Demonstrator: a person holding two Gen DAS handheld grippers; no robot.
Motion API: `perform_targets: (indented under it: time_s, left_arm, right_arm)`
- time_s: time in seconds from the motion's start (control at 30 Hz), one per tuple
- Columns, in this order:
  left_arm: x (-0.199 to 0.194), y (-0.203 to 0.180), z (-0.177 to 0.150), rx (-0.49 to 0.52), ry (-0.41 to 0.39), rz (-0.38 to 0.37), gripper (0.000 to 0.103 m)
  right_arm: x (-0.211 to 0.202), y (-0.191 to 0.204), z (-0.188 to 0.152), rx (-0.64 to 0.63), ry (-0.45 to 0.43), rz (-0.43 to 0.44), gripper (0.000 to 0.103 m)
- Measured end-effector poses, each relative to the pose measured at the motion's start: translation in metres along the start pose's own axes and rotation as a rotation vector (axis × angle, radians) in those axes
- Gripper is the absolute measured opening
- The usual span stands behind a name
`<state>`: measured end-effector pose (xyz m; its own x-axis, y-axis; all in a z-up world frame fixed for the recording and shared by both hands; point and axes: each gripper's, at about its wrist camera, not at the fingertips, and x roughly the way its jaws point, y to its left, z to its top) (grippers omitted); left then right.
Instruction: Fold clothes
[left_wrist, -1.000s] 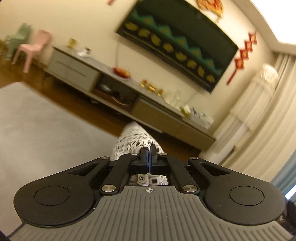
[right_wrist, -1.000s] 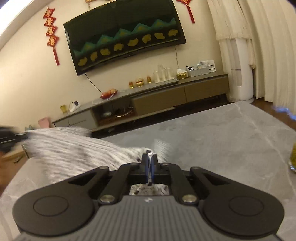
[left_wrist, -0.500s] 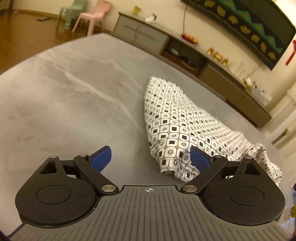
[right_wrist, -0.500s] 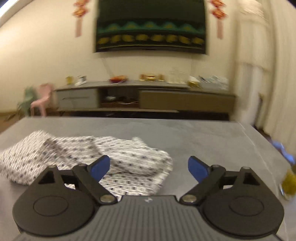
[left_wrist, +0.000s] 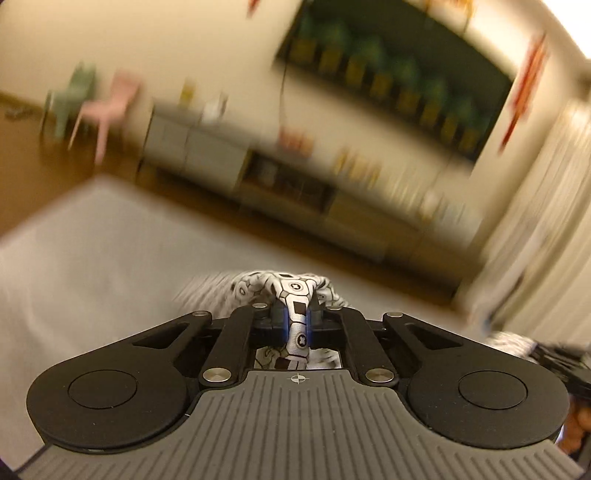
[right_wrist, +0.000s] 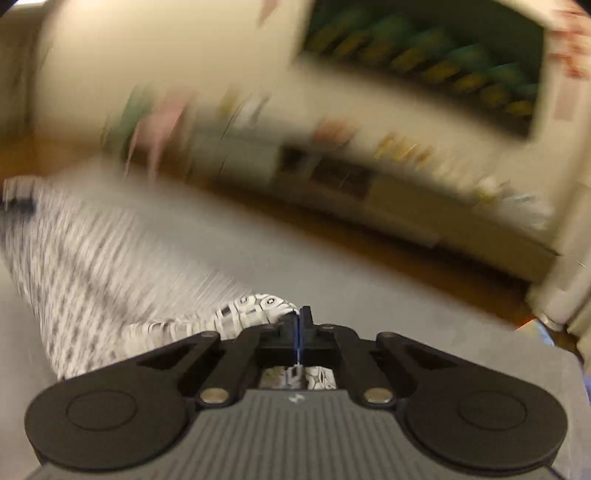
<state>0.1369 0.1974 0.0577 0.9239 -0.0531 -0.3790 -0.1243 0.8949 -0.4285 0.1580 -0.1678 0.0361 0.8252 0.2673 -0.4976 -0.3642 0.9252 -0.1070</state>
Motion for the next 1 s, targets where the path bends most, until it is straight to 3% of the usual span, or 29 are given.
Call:
perform_targets:
  time_s: [0.07, 0.1, 0.17, 0.2, 0.3, 0.37, 0.4, 0.47, 0.5, 0.53, 0.57, 0.63, 0.73, 0.77, 0.9, 1.0]
  left_arm:
    - [-0.050, 0.007, 0.013, 0.002, -0.119, -0.109, 0.000]
    - [-0.077, 0.012, 0.010, 0.033, -0.164, -0.161, 0.000]
    - [-0.107, 0.019, -0.011, 0.085, -0.100, -0.202, 0.000]
    - [-0.111, 0.026, -0.031, 0.089, 0.022, -0.238, 0.000]
    - [-0.104, 0.028, -0.115, 0.215, 0.391, -0.202, 0.000]
    - [-0.111, 0.026, -0.149, 0.295, 0.441, -0.129, 0.003]
    - [-0.119, 0.028, -0.148, 0.274, 0.428, -0.135, 0.006]
    - [-0.135, 0.032, -0.143, 0.227, 0.400, -0.151, 0.040]
    - [-0.142, 0.034, -0.141, 0.204, 0.386, -0.158, 0.050]
    - [-0.150, 0.036, -0.139, 0.181, 0.372, -0.166, 0.063]
    - [-0.157, 0.040, -0.132, 0.174, 0.345, -0.170, 0.068]
    - [-0.168, 0.053, -0.115, 0.156, 0.286, -0.141, 0.072]
    - [-0.178, 0.077, -0.086, 0.124, 0.186, -0.038, 0.079]
    - [-0.161, 0.088, -0.080, 0.111, 0.187, 0.005, 0.080]
    - [-0.078, 0.129, -0.069, 0.014, 0.308, 0.095, 0.080]
    - [-0.029, 0.152, -0.083, -0.192, 0.412, 0.087, 0.080]
  right_arm:
    - [-0.064, -0.031, 0.015, 0.094, -0.156, -0.040, 0.000]
    - [-0.089, -0.046, 0.008, 0.126, -0.185, -0.067, 0.000]
    - [-0.136, -0.076, -0.007, 0.190, -0.237, -0.121, 0.001]
    - [-0.140, -0.085, -0.026, 0.214, -0.194, -0.158, 0.001]
    - [-0.135, -0.107, -0.088, 0.300, -0.023, -0.253, 0.003]
    - [-0.113, -0.116, -0.133, 0.372, 0.137, -0.293, 0.009]
    - [-0.107, -0.118, -0.150, 0.418, 0.171, -0.300, 0.012]
    - [-0.111, -0.121, -0.167, 0.488, 0.185, -0.318, 0.031]
    - [-0.118, -0.119, -0.166, 0.496, 0.156, -0.324, 0.038]
    - [-0.124, -0.117, -0.160, 0.490, 0.114, -0.337, 0.056]
    - [-0.133, -0.117, -0.153, 0.481, 0.072, -0.357, 0.069]
    - [-0.145, -0.110, -0.147, 0.469, 0.012, -0.376, 0.071]
    - [-0.143, -0.096, -0.135, 0.475, 0.007, -0.305, 0.071]
    - [-0.140, -0.092, -0.129, 0.477, 0.019, -0.247, 0.071]
    - [-0.086, -0.048, -0.094, 0.483, 0.103, 0.057, 0.074]
    - [-0.036, -0.001, -0.058, 0.463, 0.177, 0.249, 0.080]
